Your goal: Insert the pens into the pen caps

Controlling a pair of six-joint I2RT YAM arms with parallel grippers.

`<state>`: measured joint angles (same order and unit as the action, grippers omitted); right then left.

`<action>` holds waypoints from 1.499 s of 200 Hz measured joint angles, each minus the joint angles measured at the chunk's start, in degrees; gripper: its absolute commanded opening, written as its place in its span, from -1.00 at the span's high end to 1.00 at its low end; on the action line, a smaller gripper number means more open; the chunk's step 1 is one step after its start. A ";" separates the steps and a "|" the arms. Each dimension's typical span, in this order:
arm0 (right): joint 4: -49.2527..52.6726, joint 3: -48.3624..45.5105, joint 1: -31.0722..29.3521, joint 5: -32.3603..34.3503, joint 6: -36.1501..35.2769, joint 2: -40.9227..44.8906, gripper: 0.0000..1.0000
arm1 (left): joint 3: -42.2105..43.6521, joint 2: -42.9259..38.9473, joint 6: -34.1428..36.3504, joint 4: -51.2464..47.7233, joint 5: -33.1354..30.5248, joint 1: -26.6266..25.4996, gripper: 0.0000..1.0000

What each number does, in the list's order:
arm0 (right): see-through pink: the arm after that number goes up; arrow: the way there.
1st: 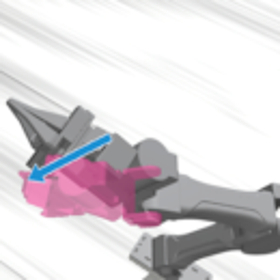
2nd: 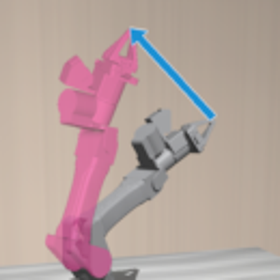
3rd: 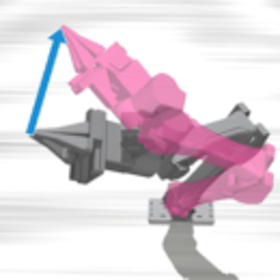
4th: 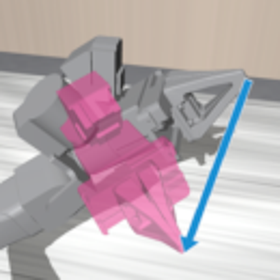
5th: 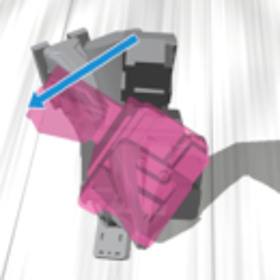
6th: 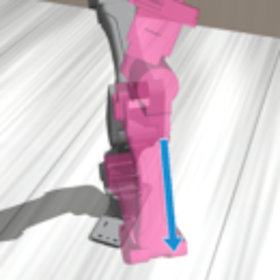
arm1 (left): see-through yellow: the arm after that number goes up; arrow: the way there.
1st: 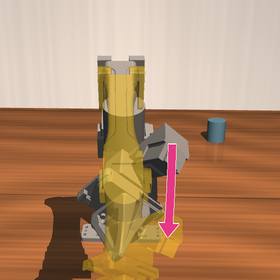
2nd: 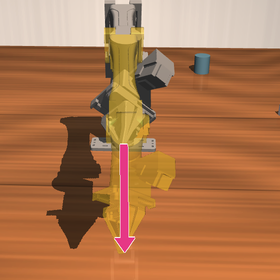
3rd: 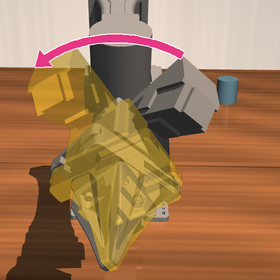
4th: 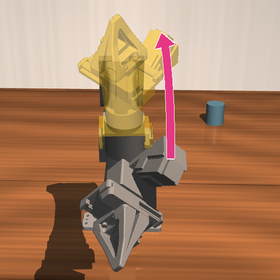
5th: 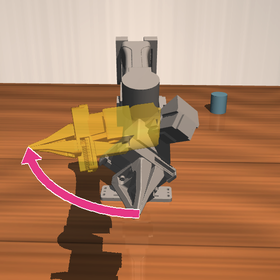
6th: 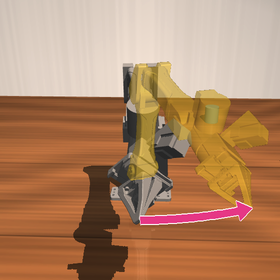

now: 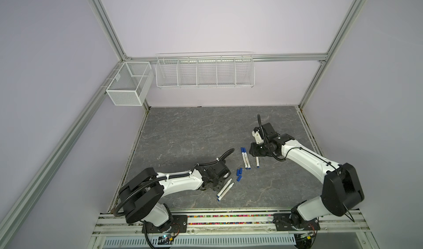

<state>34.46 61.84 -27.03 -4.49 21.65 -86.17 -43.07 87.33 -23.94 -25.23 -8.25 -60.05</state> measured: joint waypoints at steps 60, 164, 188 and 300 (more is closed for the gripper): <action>0.02 -0.37 0.00 0.37 0.02 2.03 0.37 | -5.92 5.25 -0.68 -3.82 -1.81 -0.04 1.00; -3.43 -2.19 0.20 -12.44 0.20 10.54 -0.10 | -1.66 -12.63 2.19 17.97 0.11 -0.24 1.00; -6.80 -2.60 -0.81 -18.21 0.92 12.26 -0.14 | -0.72 -13.90 2.16 26.64 -0.70 -0.24 1.00; -10.84 -1.99 -5.77 -22.93 1.77 10.51 0.56 | -0.50 -12.02 2.82 36.22 4.52 -0.24 1.00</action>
<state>23.62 59.86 -32.80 -27.42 23.42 -75.66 -43.57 75.31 -21.12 10.98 -3.73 -60.29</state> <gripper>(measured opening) 0.275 0.075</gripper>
